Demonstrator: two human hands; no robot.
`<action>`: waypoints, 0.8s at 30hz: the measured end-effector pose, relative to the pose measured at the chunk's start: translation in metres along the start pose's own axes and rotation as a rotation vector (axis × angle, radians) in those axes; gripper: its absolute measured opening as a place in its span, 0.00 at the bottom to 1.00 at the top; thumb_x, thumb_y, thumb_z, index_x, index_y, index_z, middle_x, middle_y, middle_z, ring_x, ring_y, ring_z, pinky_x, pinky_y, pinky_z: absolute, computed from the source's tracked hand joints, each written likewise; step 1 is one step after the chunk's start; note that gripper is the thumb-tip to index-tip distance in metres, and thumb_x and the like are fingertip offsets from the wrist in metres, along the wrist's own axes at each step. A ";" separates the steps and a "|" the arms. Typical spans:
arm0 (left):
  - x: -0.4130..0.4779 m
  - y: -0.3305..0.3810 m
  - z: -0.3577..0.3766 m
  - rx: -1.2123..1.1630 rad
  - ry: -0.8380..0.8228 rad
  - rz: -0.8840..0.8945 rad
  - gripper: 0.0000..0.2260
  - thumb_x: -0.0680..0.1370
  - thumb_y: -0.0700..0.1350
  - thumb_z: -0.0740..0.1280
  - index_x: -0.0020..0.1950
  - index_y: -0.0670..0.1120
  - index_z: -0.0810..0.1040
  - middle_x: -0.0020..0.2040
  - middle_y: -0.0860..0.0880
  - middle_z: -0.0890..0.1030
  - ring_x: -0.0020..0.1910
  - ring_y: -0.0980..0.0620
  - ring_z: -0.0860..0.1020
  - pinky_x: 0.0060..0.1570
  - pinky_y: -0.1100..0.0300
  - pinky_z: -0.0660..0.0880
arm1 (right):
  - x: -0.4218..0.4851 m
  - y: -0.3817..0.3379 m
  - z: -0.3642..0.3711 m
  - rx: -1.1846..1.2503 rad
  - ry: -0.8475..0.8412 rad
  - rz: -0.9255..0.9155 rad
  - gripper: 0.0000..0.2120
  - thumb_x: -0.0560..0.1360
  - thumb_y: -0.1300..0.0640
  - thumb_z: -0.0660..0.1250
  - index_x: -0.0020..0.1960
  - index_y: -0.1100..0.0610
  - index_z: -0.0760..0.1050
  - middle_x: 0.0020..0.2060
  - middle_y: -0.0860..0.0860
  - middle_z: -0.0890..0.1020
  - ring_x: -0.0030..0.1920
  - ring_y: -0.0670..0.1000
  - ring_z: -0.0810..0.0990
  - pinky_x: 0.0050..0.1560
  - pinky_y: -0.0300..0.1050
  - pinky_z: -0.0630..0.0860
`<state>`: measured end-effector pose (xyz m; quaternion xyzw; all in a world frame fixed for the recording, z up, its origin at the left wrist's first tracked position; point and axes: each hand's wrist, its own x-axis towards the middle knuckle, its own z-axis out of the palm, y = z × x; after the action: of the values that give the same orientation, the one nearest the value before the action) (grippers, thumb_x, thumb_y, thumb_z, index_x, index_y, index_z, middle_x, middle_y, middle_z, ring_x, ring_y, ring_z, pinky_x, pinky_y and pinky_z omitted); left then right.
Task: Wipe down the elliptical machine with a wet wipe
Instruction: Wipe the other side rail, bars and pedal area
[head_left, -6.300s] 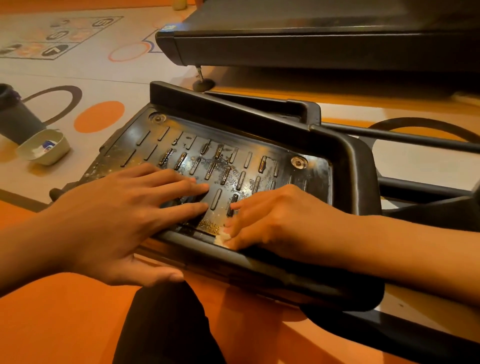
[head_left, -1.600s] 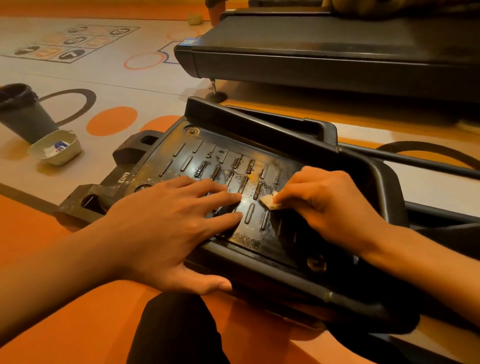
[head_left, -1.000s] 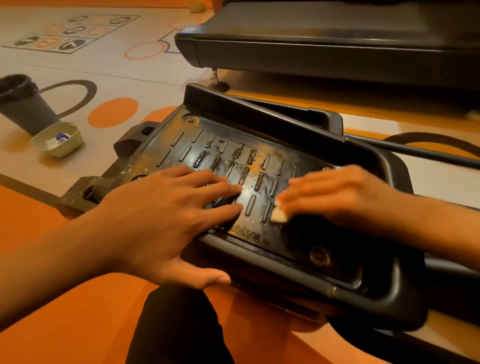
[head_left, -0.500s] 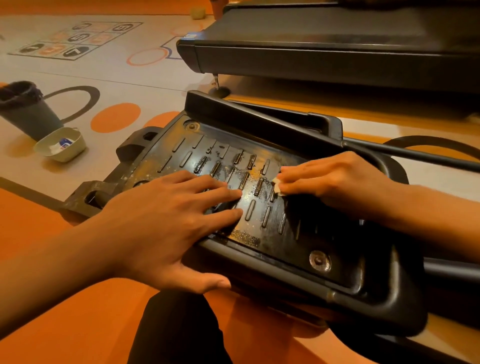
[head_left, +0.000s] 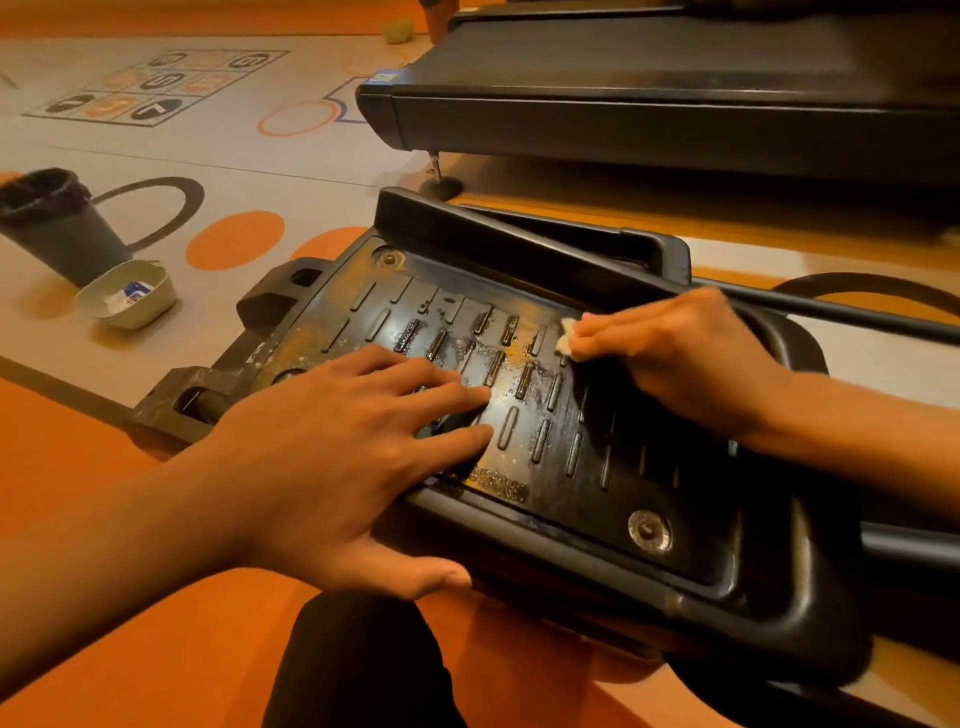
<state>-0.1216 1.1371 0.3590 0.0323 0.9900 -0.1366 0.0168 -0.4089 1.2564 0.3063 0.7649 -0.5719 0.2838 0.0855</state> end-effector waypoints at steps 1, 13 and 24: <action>0.000 0.000 0.000 -0.002 0.002 -0.002 0.40 0.78 0.76 0.50 0.74 0.48 0.76 0.75 0.45 0.75 0.71 0.43 0.75 0.66 0.43 0.74 | -0.006 -0.015 0.002 0.044 0.001 -0.016 0.10 0.76 0.62 0.68 0.55 0.59 0.85 0.51 0.55 0.86 0.52 0.53 0.87 0.55 0.49 0.83; 0.001 0.000 -0.002 0.007 -0.007 0.002 0.40 0.79 0.76 0.50 0.74 0.48 0.76 0.74 0.45 0.75 0.71 0.43 0.75 0.65 0.44 0.76 | 0.017 0.008 0.007 -0.049 -0.010 -0.014 0.10 0.75 0.65 0.71 0.55 0.60 0.85 0.51 0.56 0.87 0.50 0.55 0.87 0.56 0.53 0.81; 0.000 -0.001 0.000 -0.002 -0.017 -0.004 0.40 0.79 0.76 0.50 0.75 0.48 0.75 0.75 0.44 0.75 0.71 0.42 0.75 0.65 0.42 0.75 | 0.019 0.006 0.005 -0.021 -0.076 -0.181 0.12 0.75 0.65 0.70 0.57 0.60 0.84 0.55 0.56 0.85 0.55 0.55 0.85 0.56 0.58 0.82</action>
<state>-0.1218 1.1365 0.3596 0.0292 0.9900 -0.1358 0.0251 -0.4094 1.2366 0.3105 0.8226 -0.5063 0.2398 0.0971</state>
